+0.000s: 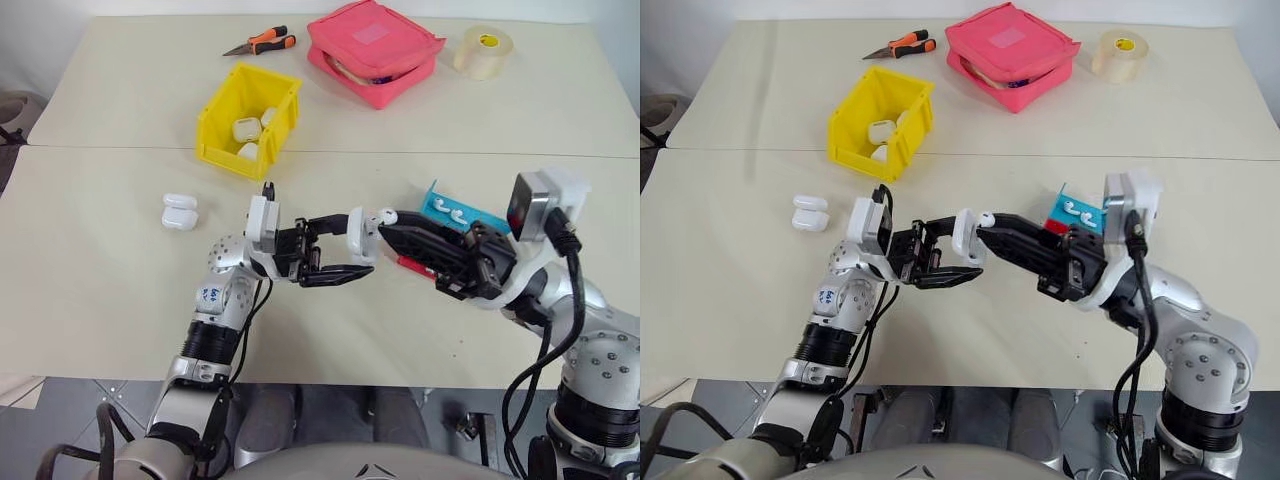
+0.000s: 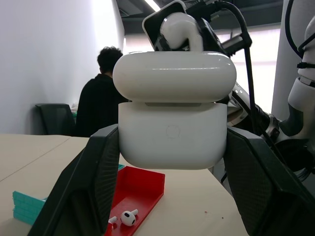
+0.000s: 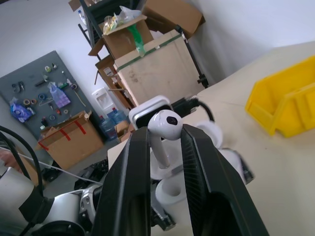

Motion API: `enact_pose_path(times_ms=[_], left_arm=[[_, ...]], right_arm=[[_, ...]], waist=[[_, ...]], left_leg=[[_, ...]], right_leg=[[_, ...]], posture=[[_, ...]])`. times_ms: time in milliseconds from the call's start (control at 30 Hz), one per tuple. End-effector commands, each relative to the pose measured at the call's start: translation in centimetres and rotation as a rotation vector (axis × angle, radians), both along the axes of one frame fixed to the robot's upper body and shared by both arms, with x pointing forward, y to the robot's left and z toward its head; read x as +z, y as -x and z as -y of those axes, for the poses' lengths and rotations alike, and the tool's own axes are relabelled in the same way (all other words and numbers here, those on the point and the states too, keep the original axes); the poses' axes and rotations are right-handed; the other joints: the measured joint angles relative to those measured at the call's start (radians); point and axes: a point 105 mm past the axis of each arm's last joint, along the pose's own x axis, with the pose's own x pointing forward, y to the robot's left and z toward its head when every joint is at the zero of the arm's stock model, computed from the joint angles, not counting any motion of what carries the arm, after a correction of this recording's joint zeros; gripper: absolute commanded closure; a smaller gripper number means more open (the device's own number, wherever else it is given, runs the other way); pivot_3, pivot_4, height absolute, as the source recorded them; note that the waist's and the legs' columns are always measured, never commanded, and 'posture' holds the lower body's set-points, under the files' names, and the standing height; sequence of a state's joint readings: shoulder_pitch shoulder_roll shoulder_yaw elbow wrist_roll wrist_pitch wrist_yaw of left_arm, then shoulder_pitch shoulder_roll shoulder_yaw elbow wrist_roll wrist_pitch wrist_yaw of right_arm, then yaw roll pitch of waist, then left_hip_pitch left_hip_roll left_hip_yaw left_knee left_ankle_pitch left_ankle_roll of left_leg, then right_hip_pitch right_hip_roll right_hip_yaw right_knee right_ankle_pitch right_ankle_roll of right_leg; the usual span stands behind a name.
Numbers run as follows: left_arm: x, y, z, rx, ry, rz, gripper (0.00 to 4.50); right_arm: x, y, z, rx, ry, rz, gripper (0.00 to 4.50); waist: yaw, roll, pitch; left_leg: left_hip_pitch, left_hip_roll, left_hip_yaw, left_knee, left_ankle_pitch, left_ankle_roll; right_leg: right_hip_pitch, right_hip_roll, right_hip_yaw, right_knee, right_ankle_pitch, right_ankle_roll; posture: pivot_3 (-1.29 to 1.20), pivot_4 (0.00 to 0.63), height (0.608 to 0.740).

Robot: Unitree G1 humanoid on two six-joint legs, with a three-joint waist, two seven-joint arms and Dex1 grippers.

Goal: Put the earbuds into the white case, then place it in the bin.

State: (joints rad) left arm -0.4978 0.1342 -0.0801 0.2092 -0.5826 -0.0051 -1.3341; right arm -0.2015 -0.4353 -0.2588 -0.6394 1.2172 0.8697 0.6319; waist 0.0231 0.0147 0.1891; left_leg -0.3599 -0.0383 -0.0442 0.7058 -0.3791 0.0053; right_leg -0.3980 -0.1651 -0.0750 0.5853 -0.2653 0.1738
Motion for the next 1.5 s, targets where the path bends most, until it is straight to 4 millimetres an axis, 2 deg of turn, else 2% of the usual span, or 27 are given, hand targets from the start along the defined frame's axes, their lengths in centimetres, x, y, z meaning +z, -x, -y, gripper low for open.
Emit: enact_pose_path(times_ms=[33,333,567,1200,1433,1500], left_arm=[[0.8,0.3,0.3,-0.013,0.006,0.034,1.72],[1.1,0.3,0.3,-0.010,0.017,0.034,1.72],[1.4,0.2,0.3,0.002,0.027,0.031,1.72],[2.1,0.2,0.4,0.002,0.051,0.035,1.72],[2.2,0.3,0.6,-0.009,0.049,0.033,1.72],[2.0,-0.3,0.2,0.030,0.049,0.022,1.72]], right_arm=[[0.5,0.9,-0.6,0.027,-0.014,0.038,4.00],[-1.3,0.2,-0.7,-0.002,0.005,0.005,4.00],[-2.4,0.5,-0.8,0.016,0.032,-0.012,4.00],[-3.6,-0.4,-0.6,-0.042,0.102,0.011,4.00],[-2.7,-0.5,-0.8,-0.027,0.099,0.049,1.67],[-2.2,-0.5,-0.7,-0.033,0.093,0.070,1.01]], waist=[[0.000,0.000,0.000],[0.000,0.000,0.000],[0.001,0.000,0.000],[0.001,0.000,0.000],[0.000,0.000,0.000],[0.002,0.000,0.000]], left_leg=[[0.000,0.000,0.000,0.000,0.000,0.000],[0.000,0.000,0.000,0.000,0.000,0.000],[0.000,0.000,0.000,0.000,0.000,0.000],[0.000,0.000,0.000,0.000,0.000,0.000],[0.000,0.000,0.000,0.000,0.000,0.000],[0.000,0.000,0.000,0.000,0.000,0.000]], right_leg=[[0.000,0.000,0.000,0.000,0.000,0.000],[0.000,0.000,0.000,0.000,0.000,0.000],[0.000,0.000,0.000,0.000,0.000,0.000],[0.000,0.000,0.000,0.000,0.000,0.000],[0.000,0.000,0.000,0.000,0.000,0.000],[0.000,0.000,0.000,0.000,0.000,0.000]], posture=[[0.00,0.150,0.740],[0.00,0.150,0.740],[0.00,0.150,0.740],[0.00,0.150,0.740],[0.00,0.150,0.740],[0.00,0.150,0.740]])
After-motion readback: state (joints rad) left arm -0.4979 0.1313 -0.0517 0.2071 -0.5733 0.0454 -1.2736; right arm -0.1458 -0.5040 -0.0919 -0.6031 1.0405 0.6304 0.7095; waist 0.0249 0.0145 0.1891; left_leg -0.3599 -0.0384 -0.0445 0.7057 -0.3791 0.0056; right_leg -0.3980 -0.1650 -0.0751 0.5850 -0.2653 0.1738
